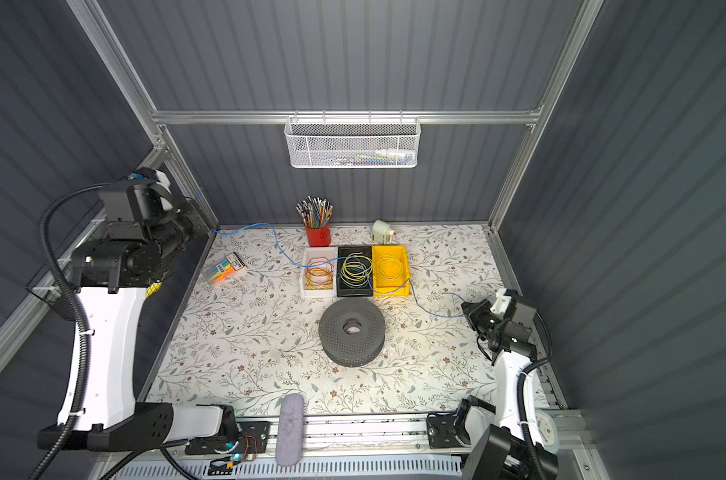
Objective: Wrap the cables
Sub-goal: 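Pull the left gripper toward the far corner while the right gripper draws back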
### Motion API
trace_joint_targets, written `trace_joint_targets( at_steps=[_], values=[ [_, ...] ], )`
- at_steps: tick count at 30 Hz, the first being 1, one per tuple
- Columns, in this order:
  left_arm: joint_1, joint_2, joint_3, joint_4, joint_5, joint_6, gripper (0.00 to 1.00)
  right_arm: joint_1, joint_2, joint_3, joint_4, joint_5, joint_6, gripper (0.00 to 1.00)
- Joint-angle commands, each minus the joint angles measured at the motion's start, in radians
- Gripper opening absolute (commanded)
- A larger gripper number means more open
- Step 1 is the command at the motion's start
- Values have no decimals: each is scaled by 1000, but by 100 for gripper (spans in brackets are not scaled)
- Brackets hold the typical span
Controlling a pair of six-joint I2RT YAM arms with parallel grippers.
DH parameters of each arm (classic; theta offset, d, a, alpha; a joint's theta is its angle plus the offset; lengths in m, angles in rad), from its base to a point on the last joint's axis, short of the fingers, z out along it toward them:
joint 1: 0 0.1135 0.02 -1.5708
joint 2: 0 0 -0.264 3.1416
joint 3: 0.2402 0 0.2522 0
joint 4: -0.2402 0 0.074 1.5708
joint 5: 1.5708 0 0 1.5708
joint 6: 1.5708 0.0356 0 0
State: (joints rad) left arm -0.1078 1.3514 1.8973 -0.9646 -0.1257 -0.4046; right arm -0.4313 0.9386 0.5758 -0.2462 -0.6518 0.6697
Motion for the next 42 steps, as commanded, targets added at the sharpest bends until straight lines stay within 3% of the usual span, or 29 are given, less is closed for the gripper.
trace_joint_targets(
  at_steps=[1,4,7,12,17,20,27,34,37,42],
  values=[
    [-70,-44,-114,4,57,-14,0,43,11,47,-52,-19,-90,0],
    [-96,-87,-181,9,4,-24,0,71,22,39,-102,37,-144,0],
    [-78,-107,-155,-3,-86,-8,0,35,31,-13,-77,106,-139,0],
    [32,-35,-35,27,24,-88,0,-10,98,-124,128,167,-4,0],
    [105,36,134,52,79,-201,0,-193,175,-159,229,72,46,0],
    [128,51,201,65,54,-266,0,-267,223,-157,238,59,30,0],
    [214,10,169,155,-60,-389,0,-380,275,-158,283,33,30,0],
    [319,131,306,175,72,-473,0,-415,265,-194,323,52,54,0],
    [376,165,291,246,170,-547,0,-415,255,-210,327,63,48,0],
    [368,204,242,334,353,-526,0,-354,221,-168,271,26,1,0]
  ],
)
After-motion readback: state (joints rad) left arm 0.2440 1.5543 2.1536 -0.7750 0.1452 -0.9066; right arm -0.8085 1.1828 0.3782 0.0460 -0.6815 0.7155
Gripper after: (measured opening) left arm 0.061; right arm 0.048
